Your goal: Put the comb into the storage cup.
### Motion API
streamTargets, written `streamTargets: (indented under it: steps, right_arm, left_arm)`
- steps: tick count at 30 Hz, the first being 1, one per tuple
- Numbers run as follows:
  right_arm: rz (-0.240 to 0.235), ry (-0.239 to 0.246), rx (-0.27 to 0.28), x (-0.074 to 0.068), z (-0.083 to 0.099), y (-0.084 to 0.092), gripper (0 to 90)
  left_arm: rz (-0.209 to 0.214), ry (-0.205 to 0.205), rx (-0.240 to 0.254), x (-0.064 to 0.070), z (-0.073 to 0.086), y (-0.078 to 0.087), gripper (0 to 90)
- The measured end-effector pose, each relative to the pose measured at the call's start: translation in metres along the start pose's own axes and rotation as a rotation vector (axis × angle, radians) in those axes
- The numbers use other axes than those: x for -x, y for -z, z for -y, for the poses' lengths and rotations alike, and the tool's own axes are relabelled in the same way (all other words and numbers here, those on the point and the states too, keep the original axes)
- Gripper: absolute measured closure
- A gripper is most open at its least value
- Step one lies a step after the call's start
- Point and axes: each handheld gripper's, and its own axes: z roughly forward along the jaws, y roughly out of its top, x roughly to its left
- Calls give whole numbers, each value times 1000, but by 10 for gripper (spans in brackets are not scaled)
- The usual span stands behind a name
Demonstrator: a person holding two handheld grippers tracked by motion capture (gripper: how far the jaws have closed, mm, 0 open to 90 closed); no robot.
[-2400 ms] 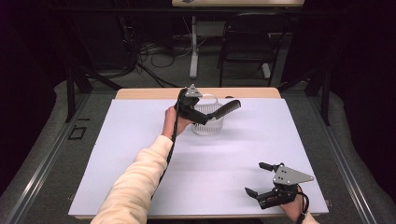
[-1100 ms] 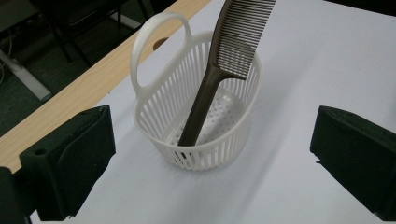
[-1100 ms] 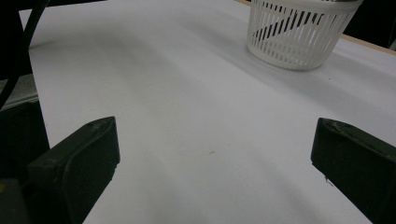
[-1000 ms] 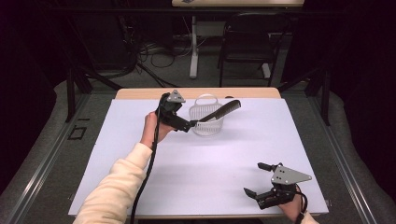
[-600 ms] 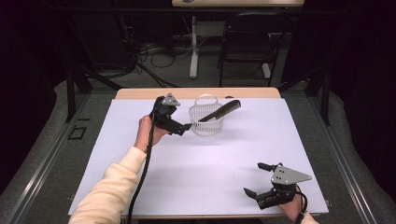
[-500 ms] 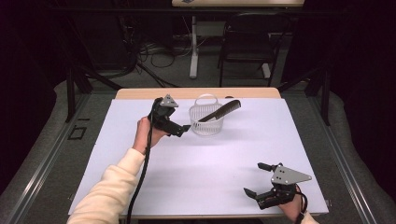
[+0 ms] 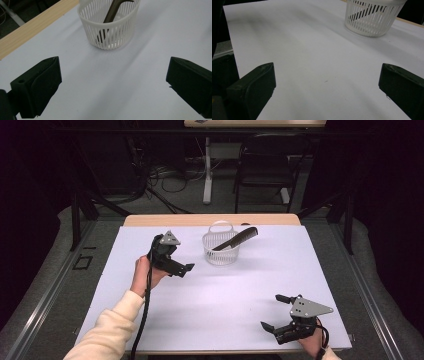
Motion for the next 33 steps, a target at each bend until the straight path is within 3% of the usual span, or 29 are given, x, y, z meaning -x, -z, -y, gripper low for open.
streamTargets:
  steps: [21,33]
  right_arm:
    - [2,-2,-3,0,0,0,6]
    - [2,-2,-5,0,0,0,6]
  left_arm:
    - [-8,6,-21,17,31,17,0]
    - [-35,43,-14,21,56,32,0]
